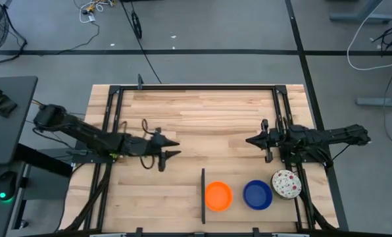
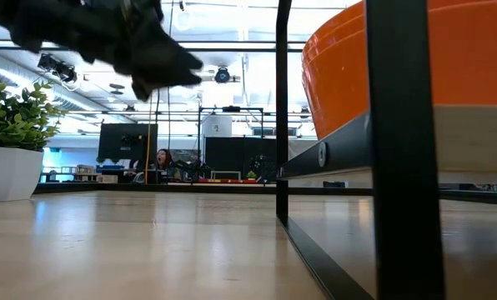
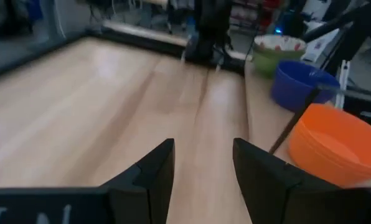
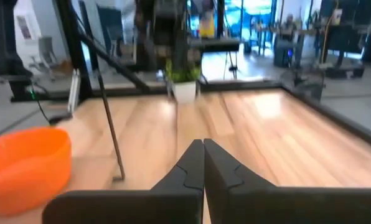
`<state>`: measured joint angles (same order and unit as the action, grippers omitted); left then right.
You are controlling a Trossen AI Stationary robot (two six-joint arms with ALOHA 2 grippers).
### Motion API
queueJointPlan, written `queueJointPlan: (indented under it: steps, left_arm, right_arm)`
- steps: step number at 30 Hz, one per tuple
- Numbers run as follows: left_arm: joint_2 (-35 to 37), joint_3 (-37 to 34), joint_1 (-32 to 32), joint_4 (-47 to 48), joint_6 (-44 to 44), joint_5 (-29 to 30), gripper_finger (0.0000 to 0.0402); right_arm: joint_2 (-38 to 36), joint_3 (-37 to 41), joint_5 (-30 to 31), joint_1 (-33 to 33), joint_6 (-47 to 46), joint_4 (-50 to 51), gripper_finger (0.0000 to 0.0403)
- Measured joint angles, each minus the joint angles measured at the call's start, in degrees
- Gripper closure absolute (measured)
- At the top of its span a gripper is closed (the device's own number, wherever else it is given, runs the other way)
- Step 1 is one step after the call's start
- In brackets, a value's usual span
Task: Pick & Place Mini bowls
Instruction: Return to Home Position
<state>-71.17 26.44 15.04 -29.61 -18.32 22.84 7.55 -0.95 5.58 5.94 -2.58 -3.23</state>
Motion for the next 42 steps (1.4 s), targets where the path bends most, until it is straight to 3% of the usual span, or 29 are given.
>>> queueJointPlan:
  steps: [14, 21, 29, 35, 39, 42]
  left_arm:
    - [37.81, -0.20, -2.40, 37.11, 5.58, 4.37, 0.0232]
    - [54.96, -8.73, -3.72, 37.83, 7.85, 1.27, 0.0232]
    - [70.22, -17.86, -11.73, 35.49, 11.79, -12.71, 0.0232]
    - [70.56, -21.35, -15.50, 31.98, 13.14, -18.61, 0.0232]
    - [71.06, -23.96, -15.90, 26.73, 14.64, -18.20, 0.0232]
    - [70.98, -25.94, -15.82, 23.26, 14.82, -22.72, 0.0232]
  right_arm:
    - [0.61, -0.04, -0.12, 0.04, 0.04, 1.71, 0.0381]
    - [0.61, -0.04, -0.14, 0.04, 0.06, 1.67, 0.0383]
    - [0.61, -0.04, -0.17, 0.04, 0.07, 1.63, 0.0383]
    - [0.63, -0.04, -0.23, 0.04, 0.08, 1.49, 0.0383]
    - [0.63, -0.06, -0.20, 0.06, 0.10, 1.52, 0.0383]
    - [0.63, -0.07, -0.19, 0.06, 0.10, 1.52, 0.0383]
